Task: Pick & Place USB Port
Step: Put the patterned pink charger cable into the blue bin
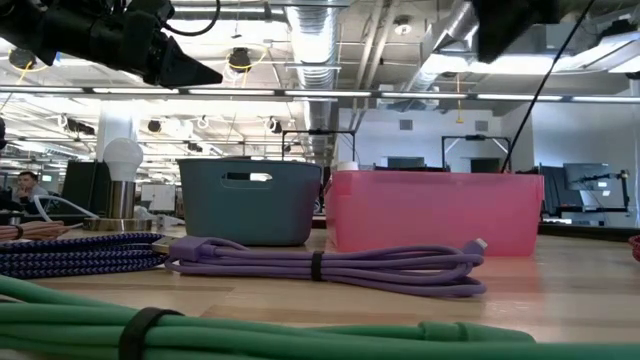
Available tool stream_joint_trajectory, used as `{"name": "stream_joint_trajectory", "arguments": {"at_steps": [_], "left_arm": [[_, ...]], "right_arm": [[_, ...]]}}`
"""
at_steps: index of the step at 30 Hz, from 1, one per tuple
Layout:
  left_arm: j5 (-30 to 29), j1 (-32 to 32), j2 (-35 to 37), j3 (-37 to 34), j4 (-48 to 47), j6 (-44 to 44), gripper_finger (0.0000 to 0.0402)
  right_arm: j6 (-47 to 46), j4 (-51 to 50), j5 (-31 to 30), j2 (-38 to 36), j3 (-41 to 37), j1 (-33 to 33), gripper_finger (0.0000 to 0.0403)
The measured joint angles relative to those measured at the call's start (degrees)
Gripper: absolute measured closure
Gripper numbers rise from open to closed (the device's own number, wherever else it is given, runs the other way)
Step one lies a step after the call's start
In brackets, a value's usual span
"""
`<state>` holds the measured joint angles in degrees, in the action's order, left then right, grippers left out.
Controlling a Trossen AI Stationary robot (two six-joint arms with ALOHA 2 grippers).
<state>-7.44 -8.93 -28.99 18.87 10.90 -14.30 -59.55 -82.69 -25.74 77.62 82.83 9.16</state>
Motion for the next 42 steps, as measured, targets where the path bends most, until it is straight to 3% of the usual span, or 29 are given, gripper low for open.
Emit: {"name": "stream_joint_trajectory", "arguments": {"at_steps": [5,11,18,23,33,37,42], "left_arm": [[0.0,0.0,0.0,0.0,0.1,0.0,0.0389],[0.0,0.0,0.0,0.0,0.3,0.0,0.0389],[0.0,0.0,0.0,0.0,0.4,0.0,0.0389],[0.0,0.0,0.0,0.0,0.6,0.0,0.0389],[0.0,0.0,0.0,0.0,0.7,0.2,0.0389],[0.0,0.0,0.0,0.0,0.7,0.2,0.0389],[0.0,0.0,0.0,0.0,0.7,0.2,0.0389]], "right_arm": [[-13.4,-4.1,0.8,-0.1,0.0,8.8,0.0336],[-20.6,-3.9,2.3,1.0,0.0,18.7,0.0336],[-34.4,-5.6,10.3,6.3,0.0,25.6,0.0326],[-39.3,-5.4,16.6,11.9,0.0,28.1,0.0289],[-41.7,-0.3,24.0,23.9,0.0,30.7,0.0172],[-40.9,2.6,24.4,28.2,0.0,31.0,0.0160],[-40.7,7.4,24.4,31.8,0.0,31.3,0.0173]]}}
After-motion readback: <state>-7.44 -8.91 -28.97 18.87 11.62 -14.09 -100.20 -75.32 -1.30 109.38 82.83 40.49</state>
